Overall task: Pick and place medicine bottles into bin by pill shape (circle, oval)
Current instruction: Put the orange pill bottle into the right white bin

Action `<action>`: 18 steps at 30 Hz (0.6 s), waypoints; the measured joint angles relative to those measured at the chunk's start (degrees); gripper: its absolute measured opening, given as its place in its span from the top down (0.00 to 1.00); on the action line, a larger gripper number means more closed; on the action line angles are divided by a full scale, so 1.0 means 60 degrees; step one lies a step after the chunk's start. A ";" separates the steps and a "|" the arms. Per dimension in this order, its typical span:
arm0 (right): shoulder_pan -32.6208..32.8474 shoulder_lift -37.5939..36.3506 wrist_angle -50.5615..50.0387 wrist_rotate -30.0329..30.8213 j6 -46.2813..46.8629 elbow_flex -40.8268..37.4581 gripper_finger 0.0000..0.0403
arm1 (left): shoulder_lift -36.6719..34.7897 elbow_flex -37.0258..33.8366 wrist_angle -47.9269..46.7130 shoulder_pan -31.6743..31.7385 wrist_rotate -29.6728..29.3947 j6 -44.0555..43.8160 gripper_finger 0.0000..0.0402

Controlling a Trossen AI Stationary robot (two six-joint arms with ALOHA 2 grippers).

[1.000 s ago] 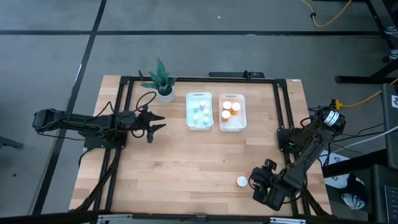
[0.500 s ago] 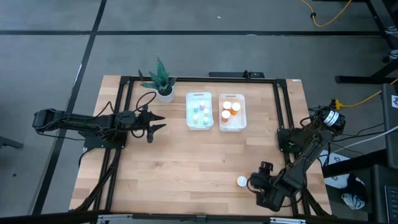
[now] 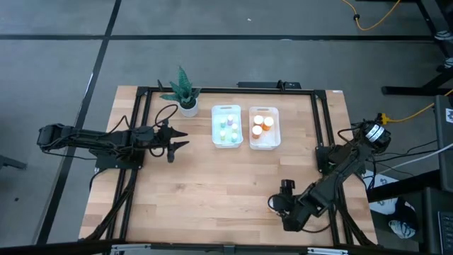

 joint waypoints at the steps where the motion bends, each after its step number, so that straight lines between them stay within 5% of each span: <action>1: -0.0077 0.0000 0.0012 0.0000 -0.0042 0.0000 0.23 | 0.0000 0.0000 0.0002 -0.0002 0.0002 -0.0001 0.61; 18: -0.0647 0.0601 0.0493 -0.0463 -0.0548 0.0000 0.23 | 0.0000 0.0000 0.0000 0.0001 0.0002 -0.0002 0.61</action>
